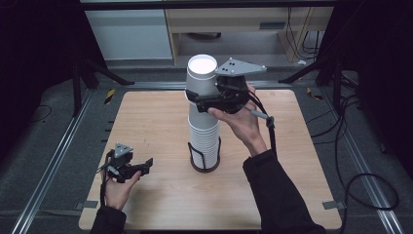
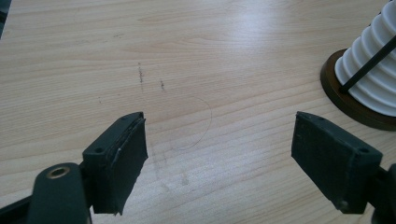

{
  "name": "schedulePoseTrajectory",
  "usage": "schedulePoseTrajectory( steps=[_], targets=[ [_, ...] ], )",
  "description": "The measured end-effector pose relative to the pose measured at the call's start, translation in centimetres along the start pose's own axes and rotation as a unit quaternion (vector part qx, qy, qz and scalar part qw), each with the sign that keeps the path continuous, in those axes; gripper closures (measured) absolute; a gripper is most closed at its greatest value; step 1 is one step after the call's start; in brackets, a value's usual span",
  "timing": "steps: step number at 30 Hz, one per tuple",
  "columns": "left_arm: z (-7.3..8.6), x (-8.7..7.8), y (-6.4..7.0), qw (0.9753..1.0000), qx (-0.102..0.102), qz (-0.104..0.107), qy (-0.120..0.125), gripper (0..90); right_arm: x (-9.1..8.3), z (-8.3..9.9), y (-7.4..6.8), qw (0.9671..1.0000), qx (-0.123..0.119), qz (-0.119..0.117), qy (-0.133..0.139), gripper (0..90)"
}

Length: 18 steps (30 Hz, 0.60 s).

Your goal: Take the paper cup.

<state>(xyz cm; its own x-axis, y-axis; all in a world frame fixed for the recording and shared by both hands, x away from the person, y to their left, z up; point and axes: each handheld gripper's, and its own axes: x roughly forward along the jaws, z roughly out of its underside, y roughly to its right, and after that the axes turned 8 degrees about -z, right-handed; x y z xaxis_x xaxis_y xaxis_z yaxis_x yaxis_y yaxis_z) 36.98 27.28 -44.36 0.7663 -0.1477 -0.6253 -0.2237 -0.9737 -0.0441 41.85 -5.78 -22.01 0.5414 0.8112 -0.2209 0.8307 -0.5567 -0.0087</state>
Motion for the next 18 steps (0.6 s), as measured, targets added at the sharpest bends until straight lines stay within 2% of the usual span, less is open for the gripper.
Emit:
schedulePoseTrajectory(
  steps=[12,18],
  targets=[
    [0.0,0.0,0.1,1.0000,0.002,0.003,0.000,17.6,-1.2,-1.9,0.0,0.9997,-0.008,0.002,0.023,16.6],
    [0.0,0.0,0.1,1.0000,0.003,0.004,0.000,17.7,-2.5,-1.9,0.3,0.9997,-0.013,0.011,0.020,16.5]
  ],
)
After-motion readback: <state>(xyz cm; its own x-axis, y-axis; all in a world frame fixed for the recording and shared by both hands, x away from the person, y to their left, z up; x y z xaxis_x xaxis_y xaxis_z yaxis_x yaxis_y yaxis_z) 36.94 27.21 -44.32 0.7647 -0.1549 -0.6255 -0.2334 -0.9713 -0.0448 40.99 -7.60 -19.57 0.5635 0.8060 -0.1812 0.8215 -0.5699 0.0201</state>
